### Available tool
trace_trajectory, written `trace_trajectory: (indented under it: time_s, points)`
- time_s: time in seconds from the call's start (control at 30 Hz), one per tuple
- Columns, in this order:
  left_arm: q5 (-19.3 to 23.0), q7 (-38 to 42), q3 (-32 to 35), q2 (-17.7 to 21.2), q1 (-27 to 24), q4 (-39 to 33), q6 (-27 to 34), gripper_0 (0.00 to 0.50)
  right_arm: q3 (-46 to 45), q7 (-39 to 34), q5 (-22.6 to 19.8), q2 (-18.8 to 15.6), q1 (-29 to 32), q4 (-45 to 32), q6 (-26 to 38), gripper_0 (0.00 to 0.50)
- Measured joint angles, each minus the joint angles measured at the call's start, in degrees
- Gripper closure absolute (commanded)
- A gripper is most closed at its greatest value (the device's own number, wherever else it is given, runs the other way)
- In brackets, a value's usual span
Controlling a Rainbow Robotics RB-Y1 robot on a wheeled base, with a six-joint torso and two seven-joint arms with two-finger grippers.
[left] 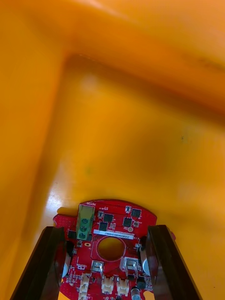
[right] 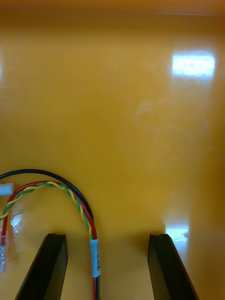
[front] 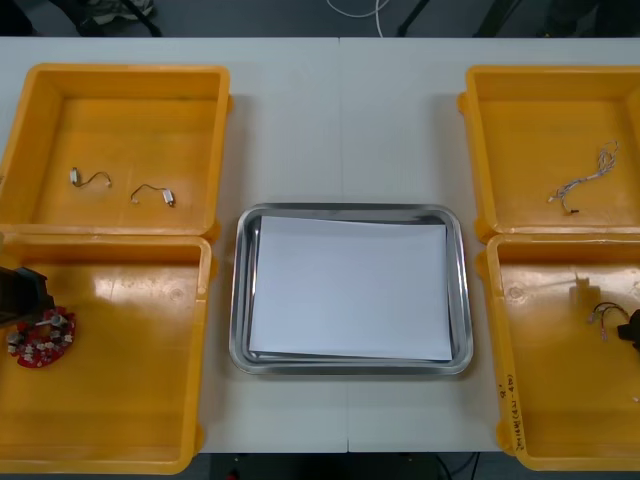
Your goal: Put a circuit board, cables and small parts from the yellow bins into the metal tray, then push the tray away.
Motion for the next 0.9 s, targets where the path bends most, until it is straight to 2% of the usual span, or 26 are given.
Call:
trace_trajectory:
  time_s: [0.3,0.33,0.37,0.43,0.5,0.63,0.9]
  points:
    - [-0.01,-0.01,-0.03,0.01,1.54,0.05,-1.59,0.000,0.00,-0.02,1.37,0.73,-0.14,-0.01,-0.37,0.000]
    - [-0.02,-0.01,-0.10,0.01,1.59,0.07,-1.82,0.000,0.00,-0.02,1.53,0.74,-0.16,-0.02,-0.53,0.132]
    - [-0.03,-0.01,-0.27,0.01,1.62,0.12,-2.13,0.000,0.00,-0.02,1.69,0.76,-0.17,-0.02,-0.76,0.312]
    - [-0.10,-0.01,-0.75,0.02,1.64,0.31,-2.86,0.000,0.02,-0.02,1.92,0.87,-0.19,-0.03,-1.37,0.397]
    - [-0.37,-0.01,-1.36,0.03,1.64,0.53,-3.52,0.000,0.11,-0.02,2.21,1.02,-0.26,-0.06,-1.96,0.420]
    - [-0.50,-0.01,-1.97,0.04,1.64,0.73,-3.83,0.000,0.37,-0.02,2.60,1.07,-0.34,-0.11,-3.19,0.500]
    - [-0.54,-0.01,-2.02,0.04,1.66,0.81,-3.85,0.000,0.44,-0.02,2.71,1.08,-0.35,-0.11,-3.53,0.500]
